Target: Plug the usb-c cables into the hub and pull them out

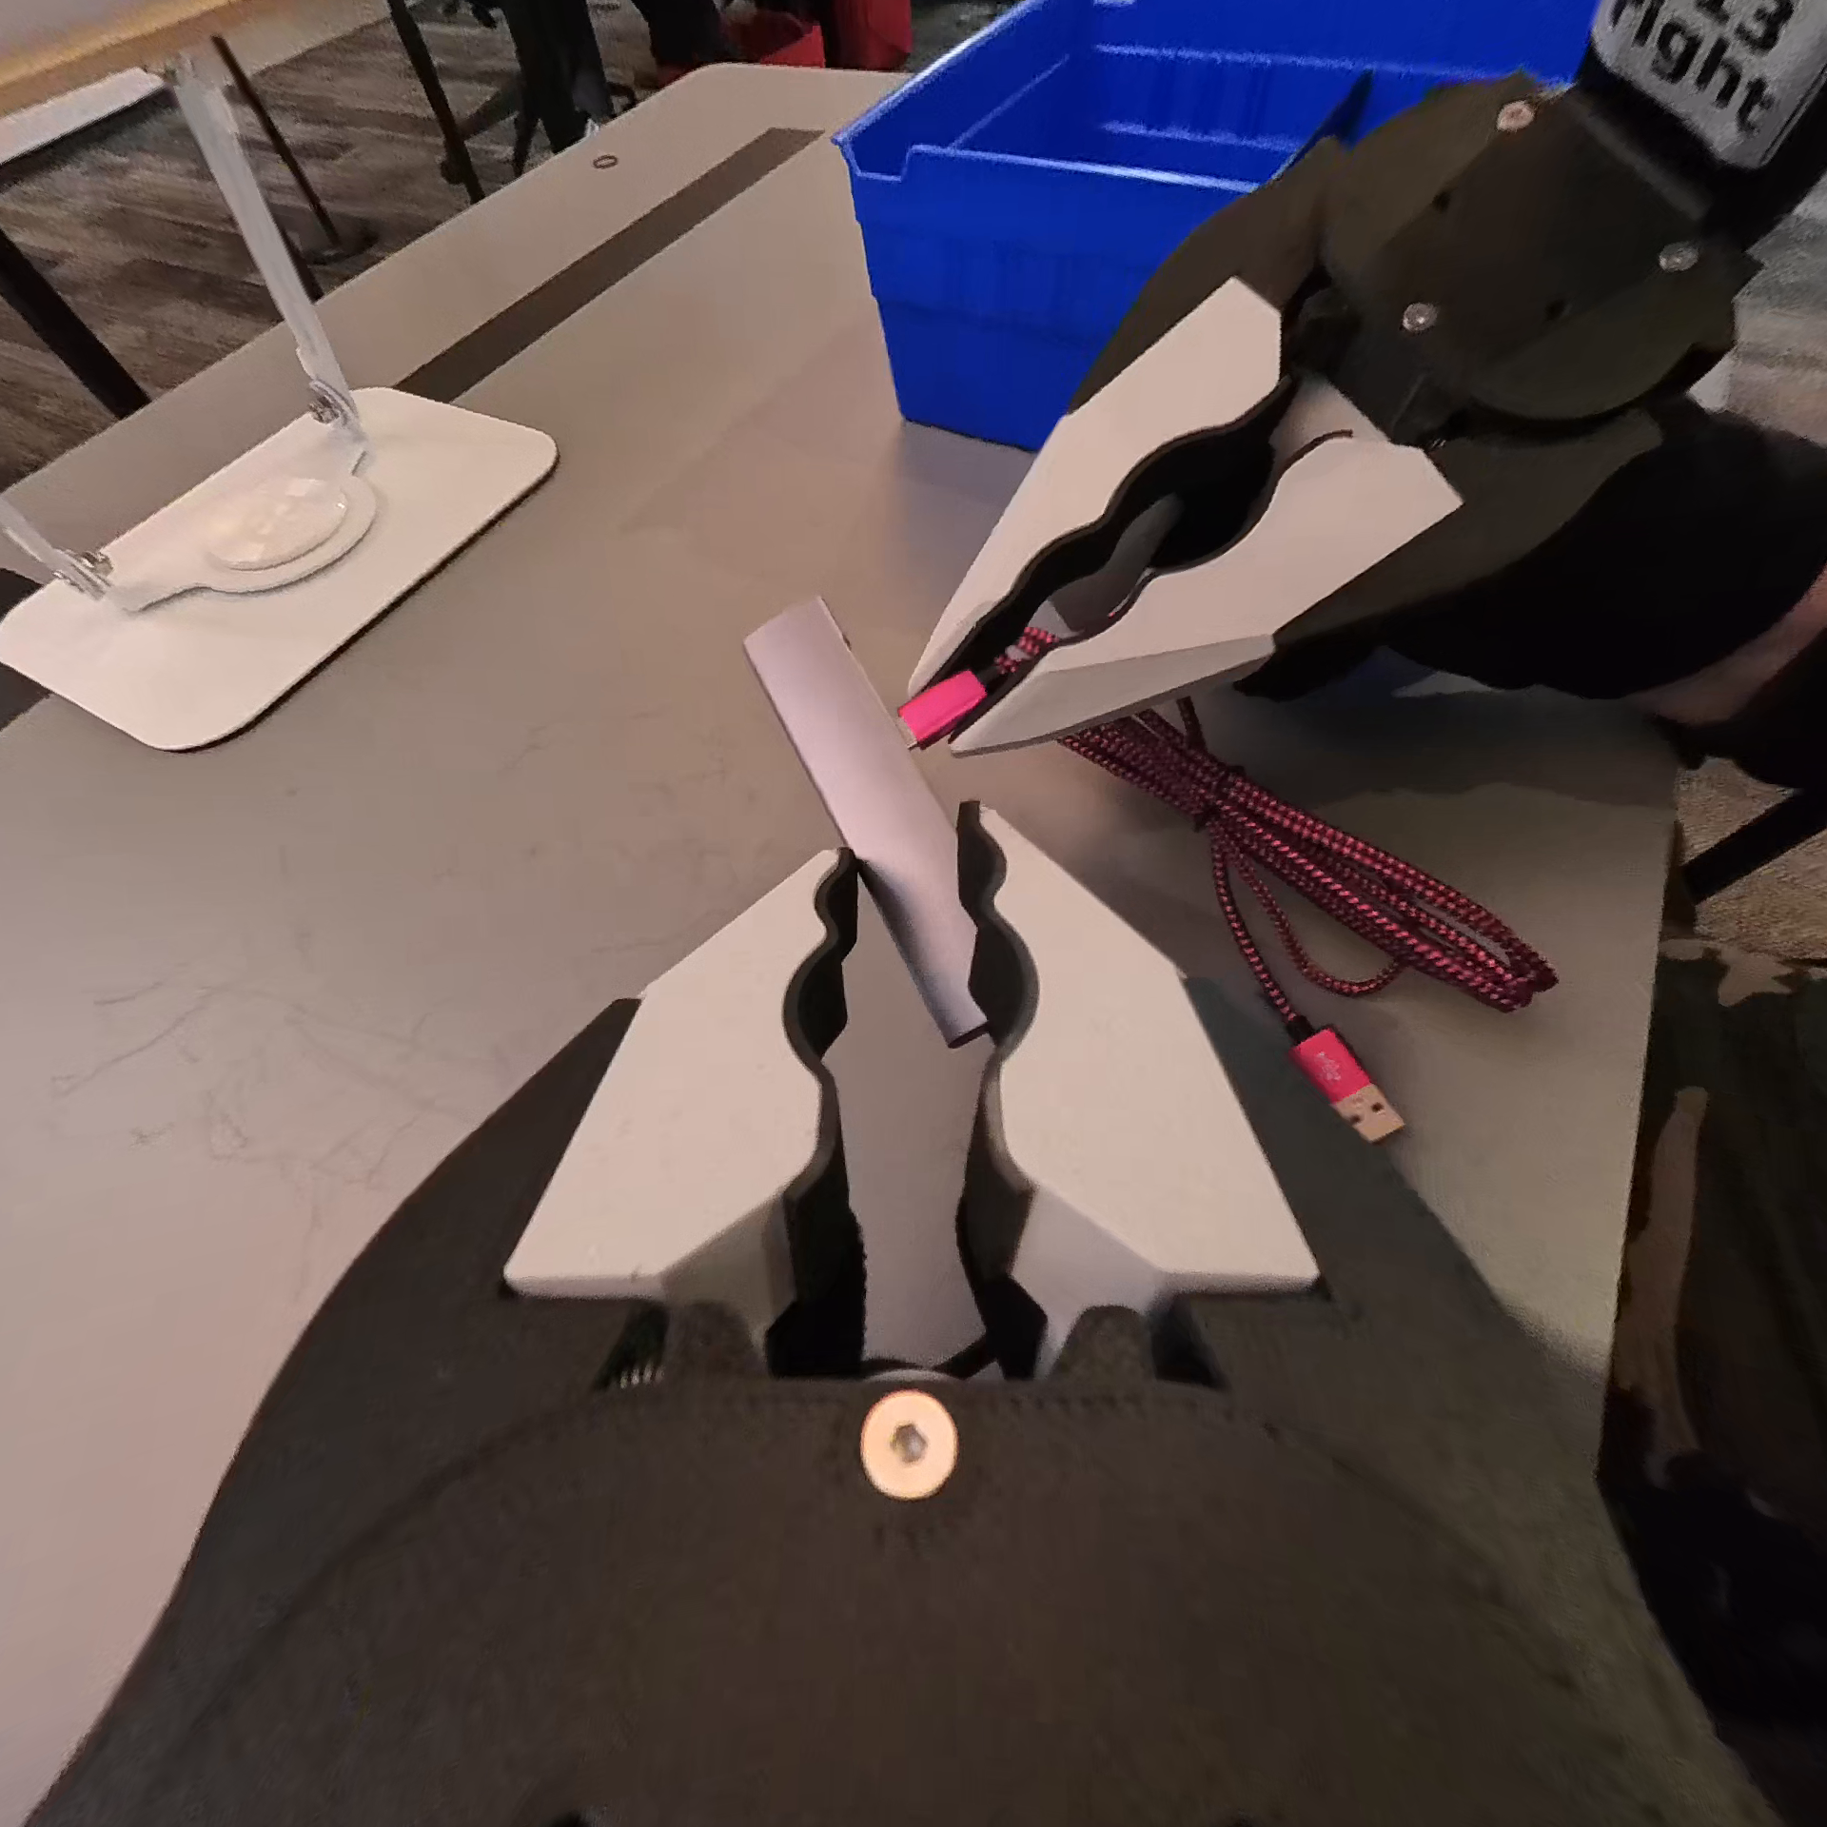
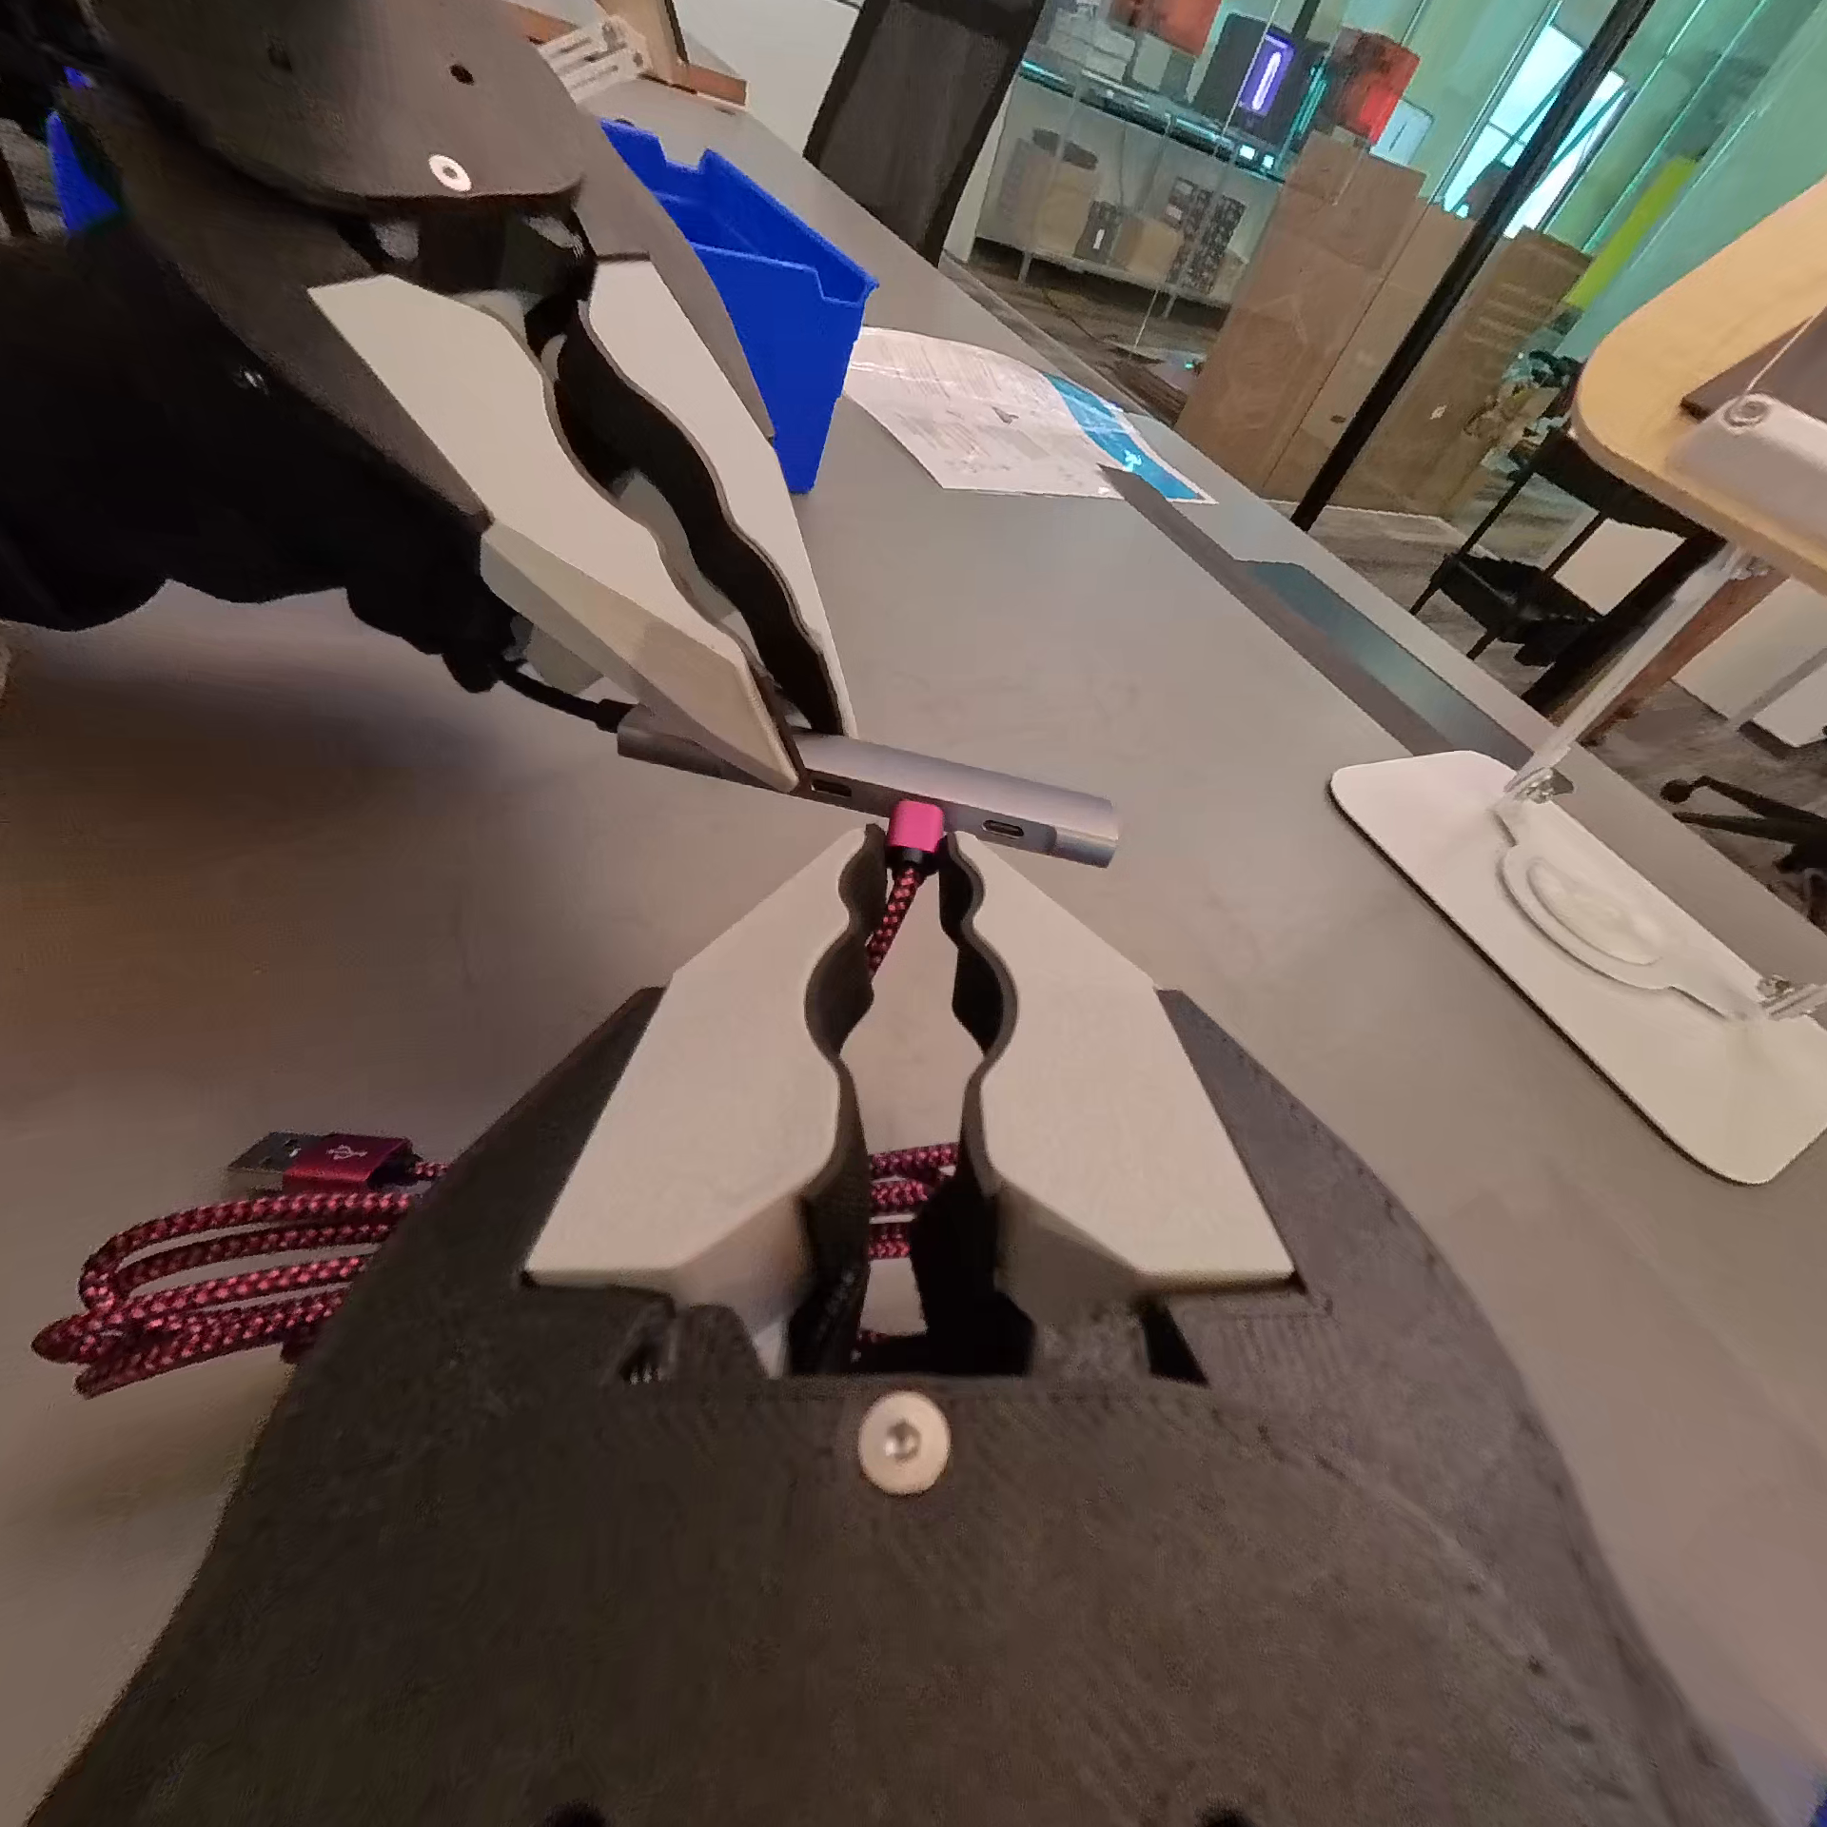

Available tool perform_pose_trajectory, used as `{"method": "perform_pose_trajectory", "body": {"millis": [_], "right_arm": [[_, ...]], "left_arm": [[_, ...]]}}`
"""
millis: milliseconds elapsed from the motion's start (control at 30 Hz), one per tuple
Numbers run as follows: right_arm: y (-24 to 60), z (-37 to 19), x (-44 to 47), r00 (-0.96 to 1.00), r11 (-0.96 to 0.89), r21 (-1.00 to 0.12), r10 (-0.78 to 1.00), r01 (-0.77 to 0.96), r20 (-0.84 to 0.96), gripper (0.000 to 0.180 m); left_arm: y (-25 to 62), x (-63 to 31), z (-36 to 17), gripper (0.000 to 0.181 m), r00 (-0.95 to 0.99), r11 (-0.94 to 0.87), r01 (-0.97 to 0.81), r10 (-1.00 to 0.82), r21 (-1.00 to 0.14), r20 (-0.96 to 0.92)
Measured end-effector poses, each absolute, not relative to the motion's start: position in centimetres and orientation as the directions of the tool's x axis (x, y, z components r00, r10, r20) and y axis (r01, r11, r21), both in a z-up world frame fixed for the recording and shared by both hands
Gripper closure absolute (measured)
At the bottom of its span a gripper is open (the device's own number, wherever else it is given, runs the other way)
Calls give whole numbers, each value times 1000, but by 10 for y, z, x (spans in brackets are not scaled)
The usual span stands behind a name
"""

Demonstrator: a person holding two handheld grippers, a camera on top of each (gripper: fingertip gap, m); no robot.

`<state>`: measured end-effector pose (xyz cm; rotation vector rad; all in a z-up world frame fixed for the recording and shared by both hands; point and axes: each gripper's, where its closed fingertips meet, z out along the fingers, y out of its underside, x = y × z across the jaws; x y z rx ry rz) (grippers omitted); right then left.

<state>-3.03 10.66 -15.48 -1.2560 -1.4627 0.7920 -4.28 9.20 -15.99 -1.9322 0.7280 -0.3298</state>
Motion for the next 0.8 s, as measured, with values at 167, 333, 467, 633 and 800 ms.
{"method": "perform_pose_trajectory", "body": {"millis": [167,333,467,633,800], "right_arm": [[106,-157,-33,57,211,-933,970,293,237,172],[106,-157,-35,82,177,-944,975,279,208,172],[105,-154,-34,90,192,-945,971,264,223,172],[99,-161,-42,78,223,-932,964,284,255,172],[105,-156,-34,118,240,-934,953,266,278,172]], "left_arm": [[92,-45,-158,163,782,-314,-344,-618,-885,-85],[93,-45,-156,163,785,-308,-335,-614,-891,-82],[94,-50,-146,181,800,-279,-275,-597,-920,-58],[95,-45,-148,181,793,-301,-252,-609,-920,-17],[96,-69,-145,158,825,-405,-171,-558,-898,94]]}}
